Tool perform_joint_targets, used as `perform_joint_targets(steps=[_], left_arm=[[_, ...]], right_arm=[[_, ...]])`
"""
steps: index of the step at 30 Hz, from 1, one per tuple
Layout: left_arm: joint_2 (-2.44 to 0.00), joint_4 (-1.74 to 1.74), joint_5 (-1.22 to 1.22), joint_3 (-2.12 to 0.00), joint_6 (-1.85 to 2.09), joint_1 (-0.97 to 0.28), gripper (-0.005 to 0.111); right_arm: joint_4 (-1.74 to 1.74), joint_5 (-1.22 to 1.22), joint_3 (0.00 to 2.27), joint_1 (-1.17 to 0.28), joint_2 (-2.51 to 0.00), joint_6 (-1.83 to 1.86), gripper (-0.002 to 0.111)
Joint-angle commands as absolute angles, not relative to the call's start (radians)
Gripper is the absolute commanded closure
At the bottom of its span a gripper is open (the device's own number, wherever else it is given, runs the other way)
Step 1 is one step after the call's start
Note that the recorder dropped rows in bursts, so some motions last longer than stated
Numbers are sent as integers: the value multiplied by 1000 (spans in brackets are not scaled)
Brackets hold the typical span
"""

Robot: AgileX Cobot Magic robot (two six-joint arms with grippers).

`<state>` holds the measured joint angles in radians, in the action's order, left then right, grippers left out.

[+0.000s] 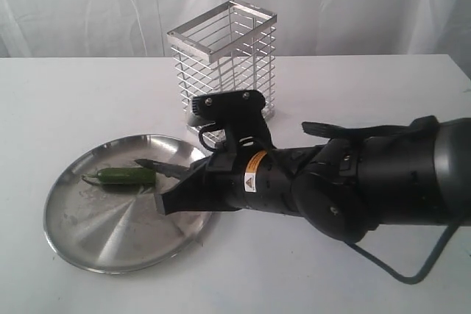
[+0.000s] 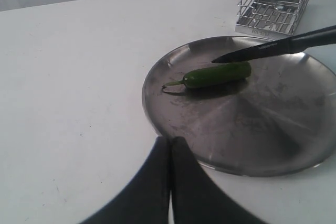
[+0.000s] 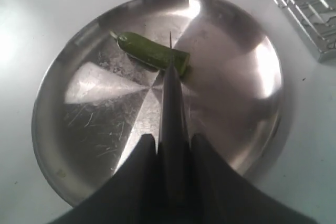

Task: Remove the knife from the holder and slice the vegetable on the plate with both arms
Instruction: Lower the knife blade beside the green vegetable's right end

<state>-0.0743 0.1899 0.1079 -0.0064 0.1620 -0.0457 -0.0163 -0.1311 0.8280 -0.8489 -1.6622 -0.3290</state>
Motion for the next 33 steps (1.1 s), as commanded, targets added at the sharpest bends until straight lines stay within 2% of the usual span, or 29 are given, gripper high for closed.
perform_joint_targets(steps=[1,22,33], left_arm=[[-70,192,106,0,158,-44,107],[-70,192,106,0,158,-44,107],[-70,192,106,0,158,-44,107]], right_arm=[[0,-136,826,-871,-1696,-321,108],[52,-51,826,-897,-1827,-321,108],[52,26,865,-899,-1827,-490,108]])
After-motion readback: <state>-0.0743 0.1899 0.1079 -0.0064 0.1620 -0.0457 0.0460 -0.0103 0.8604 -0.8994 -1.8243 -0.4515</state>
